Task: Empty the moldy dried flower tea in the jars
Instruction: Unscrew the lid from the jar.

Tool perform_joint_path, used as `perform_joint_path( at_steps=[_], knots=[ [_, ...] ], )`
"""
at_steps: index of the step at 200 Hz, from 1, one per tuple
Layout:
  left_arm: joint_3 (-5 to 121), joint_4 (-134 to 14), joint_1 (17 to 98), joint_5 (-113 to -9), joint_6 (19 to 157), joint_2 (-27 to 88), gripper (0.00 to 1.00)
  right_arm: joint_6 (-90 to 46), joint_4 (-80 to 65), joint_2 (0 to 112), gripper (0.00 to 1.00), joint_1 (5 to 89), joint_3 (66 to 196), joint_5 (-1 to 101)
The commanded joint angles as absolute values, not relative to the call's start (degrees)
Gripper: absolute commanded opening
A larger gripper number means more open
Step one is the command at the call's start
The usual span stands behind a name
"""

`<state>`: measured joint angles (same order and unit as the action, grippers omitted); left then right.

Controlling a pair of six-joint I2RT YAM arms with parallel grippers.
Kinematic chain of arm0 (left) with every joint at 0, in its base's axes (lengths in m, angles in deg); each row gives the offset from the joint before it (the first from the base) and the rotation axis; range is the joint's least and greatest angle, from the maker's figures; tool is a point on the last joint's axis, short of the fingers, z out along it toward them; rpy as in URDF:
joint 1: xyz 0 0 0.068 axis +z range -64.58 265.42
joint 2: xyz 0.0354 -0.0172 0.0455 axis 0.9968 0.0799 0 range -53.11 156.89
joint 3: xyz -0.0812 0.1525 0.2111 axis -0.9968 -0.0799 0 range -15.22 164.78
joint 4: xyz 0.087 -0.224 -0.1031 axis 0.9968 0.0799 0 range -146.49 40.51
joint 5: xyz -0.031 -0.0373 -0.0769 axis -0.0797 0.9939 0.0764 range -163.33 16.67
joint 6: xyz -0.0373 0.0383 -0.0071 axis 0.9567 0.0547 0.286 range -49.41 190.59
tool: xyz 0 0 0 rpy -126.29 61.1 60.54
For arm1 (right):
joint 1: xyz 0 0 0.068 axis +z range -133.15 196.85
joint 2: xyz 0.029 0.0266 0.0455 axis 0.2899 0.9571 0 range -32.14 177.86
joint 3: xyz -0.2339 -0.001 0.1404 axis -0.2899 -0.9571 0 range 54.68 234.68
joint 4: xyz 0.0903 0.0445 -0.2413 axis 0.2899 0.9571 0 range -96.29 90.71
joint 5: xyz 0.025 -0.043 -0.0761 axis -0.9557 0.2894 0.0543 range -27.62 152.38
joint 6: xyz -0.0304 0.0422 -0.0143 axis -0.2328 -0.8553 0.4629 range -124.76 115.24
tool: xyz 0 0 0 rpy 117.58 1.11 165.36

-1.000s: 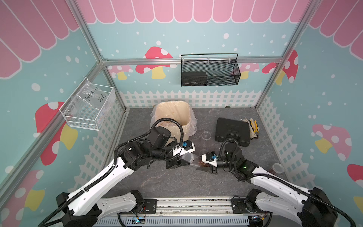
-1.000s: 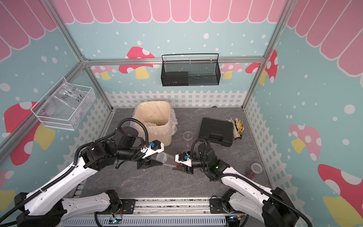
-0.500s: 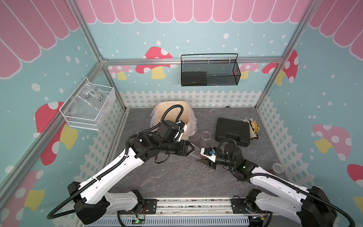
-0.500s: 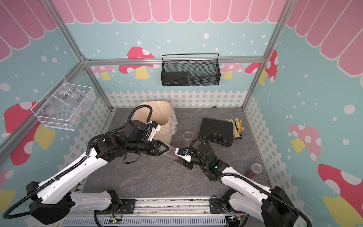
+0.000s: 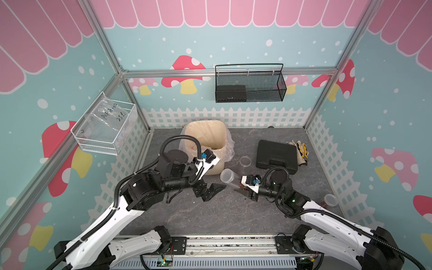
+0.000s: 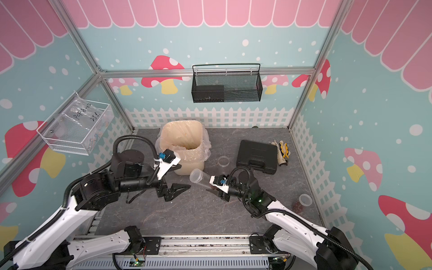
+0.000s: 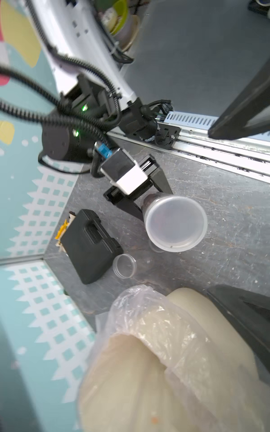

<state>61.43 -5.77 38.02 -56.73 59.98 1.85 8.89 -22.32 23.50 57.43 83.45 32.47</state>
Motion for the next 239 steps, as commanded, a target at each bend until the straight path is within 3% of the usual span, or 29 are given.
perform_joint_path(
  at_steps=[1,81,158,183,197,239],
  knots=[
    [58.00,-5.36,37.77,-49.77,39.79,1.38,0.99,11.29,-22.16,22.77,0.00,57.71,82.64,25.38],
    [63.51,1.43,36.60,-51.52,31.03,10.27,0.90,12.83,-19.32,23.85,0.00,57.74,83.43,20.44],
    [64.65,1.43,36.16,-52.03,32.36,12.97,0.46,12.64,-19.05,24.29,0.00,57.72,83.27,20.49],
    [66.07,1.43,36.19,-52.94,40.03,14.66,0.27,12.64,-19.08,24.31,0.00,57.72,83.35,22.33],
    [67.13,1.04,36.14,-54.71,47.08,15.71,0.23,12.51,-19.22,24.31,0.00,57.72,83.33,24.09],
    [72.00,2.58,36.16,-62.47,86.41,20.08,0.10,11.10,-21.02,24.29,0.00,57.72,83.09,30.87]
  ],
)
